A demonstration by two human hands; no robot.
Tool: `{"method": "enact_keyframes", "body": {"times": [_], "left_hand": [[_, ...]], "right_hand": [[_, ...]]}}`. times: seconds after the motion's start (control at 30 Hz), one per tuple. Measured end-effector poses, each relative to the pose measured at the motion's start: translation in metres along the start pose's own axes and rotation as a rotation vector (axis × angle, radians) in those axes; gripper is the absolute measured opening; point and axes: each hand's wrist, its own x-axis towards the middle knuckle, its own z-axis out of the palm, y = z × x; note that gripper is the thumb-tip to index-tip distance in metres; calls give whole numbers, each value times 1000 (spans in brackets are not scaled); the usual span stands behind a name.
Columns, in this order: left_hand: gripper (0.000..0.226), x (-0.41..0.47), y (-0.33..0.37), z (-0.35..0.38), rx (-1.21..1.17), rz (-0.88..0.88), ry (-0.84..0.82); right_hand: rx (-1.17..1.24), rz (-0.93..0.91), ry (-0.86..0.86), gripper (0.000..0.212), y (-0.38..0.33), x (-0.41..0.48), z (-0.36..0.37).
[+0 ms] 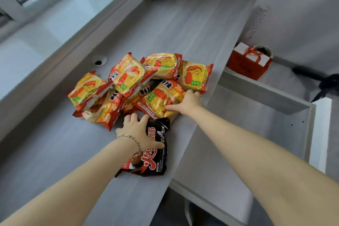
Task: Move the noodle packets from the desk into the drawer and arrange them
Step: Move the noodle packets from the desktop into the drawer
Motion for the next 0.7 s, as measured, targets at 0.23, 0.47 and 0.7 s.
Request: {"method": "enact_keyframes", "body": {"times": [0.23, 0.47, 0.7], "left_hand": [[103, 7, -5, -5, 151, 0, -120], [89, -2, 31, -36, 233, 144, -43], [43, 1, 123, -40, -867, 105, 69]], "right_hand": [[297, -115, -81, 41, 34, 4, -1], [449, -319, 117, 42, 70, -35, -34], [724, -54, 632, 28, 176, -50, -85]]}}
